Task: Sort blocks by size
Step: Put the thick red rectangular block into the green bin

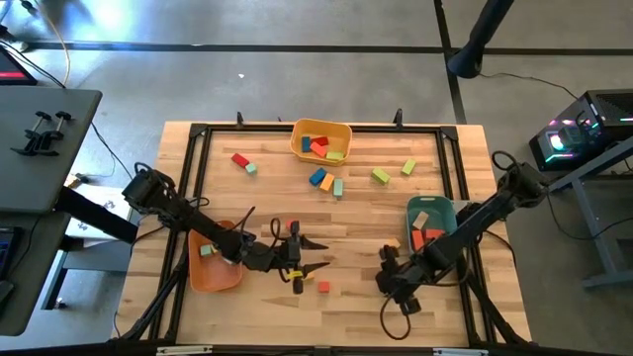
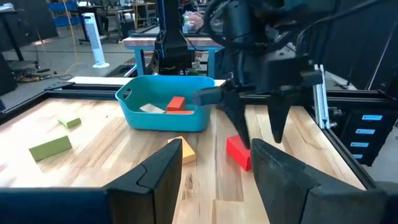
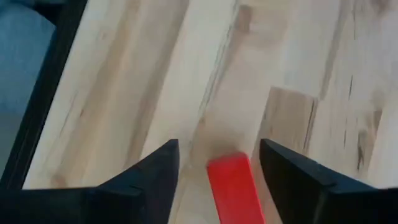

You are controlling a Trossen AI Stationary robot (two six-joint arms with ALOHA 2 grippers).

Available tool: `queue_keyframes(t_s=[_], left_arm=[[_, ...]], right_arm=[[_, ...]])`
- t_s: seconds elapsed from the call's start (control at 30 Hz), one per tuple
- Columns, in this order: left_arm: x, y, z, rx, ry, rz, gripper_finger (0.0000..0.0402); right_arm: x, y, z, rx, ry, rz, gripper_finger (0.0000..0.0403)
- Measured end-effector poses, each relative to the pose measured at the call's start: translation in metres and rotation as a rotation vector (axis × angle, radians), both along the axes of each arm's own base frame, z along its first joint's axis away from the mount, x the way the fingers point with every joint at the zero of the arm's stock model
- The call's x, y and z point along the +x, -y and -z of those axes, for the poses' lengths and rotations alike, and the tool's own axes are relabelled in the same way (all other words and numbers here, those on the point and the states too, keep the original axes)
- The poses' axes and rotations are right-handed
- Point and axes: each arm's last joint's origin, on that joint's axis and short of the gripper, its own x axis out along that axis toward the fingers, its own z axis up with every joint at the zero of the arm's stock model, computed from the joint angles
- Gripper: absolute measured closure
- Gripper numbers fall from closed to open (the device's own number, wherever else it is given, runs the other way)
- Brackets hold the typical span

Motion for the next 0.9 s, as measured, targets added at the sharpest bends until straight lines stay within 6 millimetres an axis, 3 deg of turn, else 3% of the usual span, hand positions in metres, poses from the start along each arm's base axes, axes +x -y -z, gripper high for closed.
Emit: queue_keyframes(t_s=[0.17, 0.5, 0.63, 0.9], left_arm=[[0.000, -0.001, 0.000, -0.013, 0.000, -0.002, 0.0227], [0.000, -0.001, 0.001, -0.015, -0.006, -0.003, 0.0227], [0.000, -0.001, 0.001, -0.015, -0.006, -0.003, 0.0227], [0.000, -0.001, 0.001, -0.016, -0.006, -0.003, 0.0227]], right_arm=[[-0.009, 0.001, 0.011, -0.024, -0.040, -0.030, 0.0146], [-0.022, 0.008, 0.029, -0.134, -0.046, -0.084, 0.0144], [-0.025, 0.011, 0.035, -0.133, -0.059, -0.089, 0.0172], [-0.022, 0.009, 0.035, -0.093, -0.023, -0.061, 0.0278]])
